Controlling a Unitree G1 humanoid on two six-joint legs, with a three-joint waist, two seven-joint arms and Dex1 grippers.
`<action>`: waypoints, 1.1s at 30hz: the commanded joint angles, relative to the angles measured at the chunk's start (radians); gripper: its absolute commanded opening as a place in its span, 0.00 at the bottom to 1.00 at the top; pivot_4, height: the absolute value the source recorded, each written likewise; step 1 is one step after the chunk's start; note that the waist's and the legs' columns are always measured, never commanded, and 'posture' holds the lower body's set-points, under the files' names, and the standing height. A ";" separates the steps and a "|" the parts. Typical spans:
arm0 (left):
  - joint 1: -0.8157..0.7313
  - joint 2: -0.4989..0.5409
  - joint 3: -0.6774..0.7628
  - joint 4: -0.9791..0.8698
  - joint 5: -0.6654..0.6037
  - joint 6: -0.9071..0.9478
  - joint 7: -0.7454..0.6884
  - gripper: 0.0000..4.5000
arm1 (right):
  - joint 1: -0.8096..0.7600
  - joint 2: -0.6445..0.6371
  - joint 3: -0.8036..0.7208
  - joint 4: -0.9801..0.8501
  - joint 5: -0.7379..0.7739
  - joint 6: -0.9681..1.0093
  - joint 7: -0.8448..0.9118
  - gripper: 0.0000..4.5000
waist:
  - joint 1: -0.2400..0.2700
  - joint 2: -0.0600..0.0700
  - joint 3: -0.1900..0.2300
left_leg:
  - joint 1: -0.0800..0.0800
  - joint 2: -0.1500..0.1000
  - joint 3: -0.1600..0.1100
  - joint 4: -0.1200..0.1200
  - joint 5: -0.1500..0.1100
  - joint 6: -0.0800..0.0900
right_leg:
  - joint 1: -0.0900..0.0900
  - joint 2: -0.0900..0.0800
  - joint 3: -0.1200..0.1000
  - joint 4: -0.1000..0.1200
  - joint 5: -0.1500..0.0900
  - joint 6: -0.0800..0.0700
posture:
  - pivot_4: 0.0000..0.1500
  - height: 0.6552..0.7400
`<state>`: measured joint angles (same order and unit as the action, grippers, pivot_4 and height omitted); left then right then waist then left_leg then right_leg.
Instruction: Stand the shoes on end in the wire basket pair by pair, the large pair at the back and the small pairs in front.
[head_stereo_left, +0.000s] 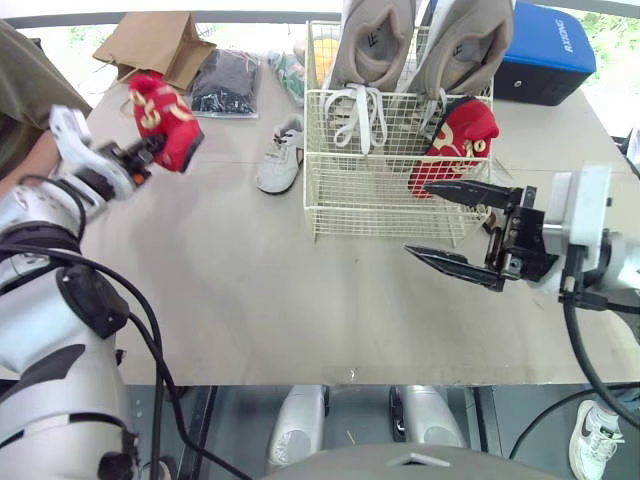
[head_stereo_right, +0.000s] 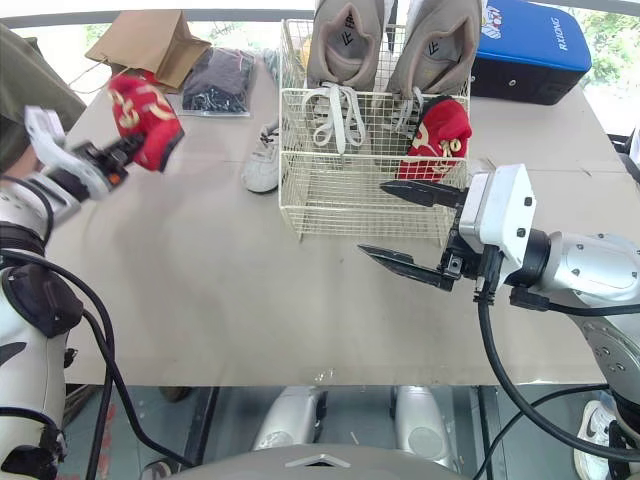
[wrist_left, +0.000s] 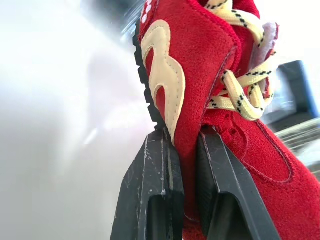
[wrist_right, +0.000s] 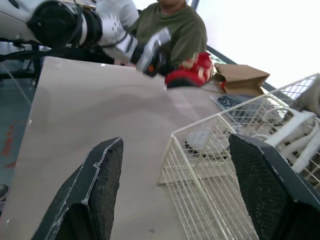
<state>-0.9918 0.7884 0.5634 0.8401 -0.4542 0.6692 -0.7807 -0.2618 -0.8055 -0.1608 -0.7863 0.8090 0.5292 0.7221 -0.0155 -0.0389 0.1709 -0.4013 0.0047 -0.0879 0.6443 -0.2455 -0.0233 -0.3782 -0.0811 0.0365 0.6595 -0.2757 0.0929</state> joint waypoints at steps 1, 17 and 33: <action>0.087 -0.136 0.026 -0.537 -0.127 -0.091 0.063 0.02 | 0.004 0.000 -0.045 0.032 -0.020 -0.043 0.021 0.71 | 0.007 0.000 0.000 | -0.002 0.000 -0.001 0.003 0.002 -0.003 | 0.000 -0.001 -0.002 0.001 0.000 0.000 | 1.00 1.00; 0.263 -0.656 -0.523 -0.905 0.338 -0.979 0.311 0.02 | -0.023 -0.028 -0.117 0.064 0.001 0.000 -0.042 0.71 | 0.004 0.002 -0.001 | -0.003 -0.003 0.000 0.006 0.000 0.000 | 0.001 -0.001 -0.001 -0.002 0.000 0.000 | 1.00 1.00; 0.183 -0.668 -0.593 -0.257 0.629 -1.403 0.596 0.02 | -0.029 -0.109 -0.196 -0.029 0.139 0.131 -0.170 0.71 | 0.015 0.002 -0.001 | -0.002 -0.003 -0.001 0.006 -0.001 0.001 | 0.003 -0.001 -0.002 -0.002 0.000 0.000 | 1.00 1.00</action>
<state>-0.7740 0.1179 -0.0126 0.5354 0.1372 -0.7222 -0.2266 -0.2741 -0.9023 -0.3233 -0.7884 0.9260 0.6556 0.5693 -0.0003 -0.0370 0.1696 -0.4028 0.0017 -0.0892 0.6506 -0.2461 -0.0225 -0.3749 -0.0824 0.0345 0.6578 -0.2754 0.0933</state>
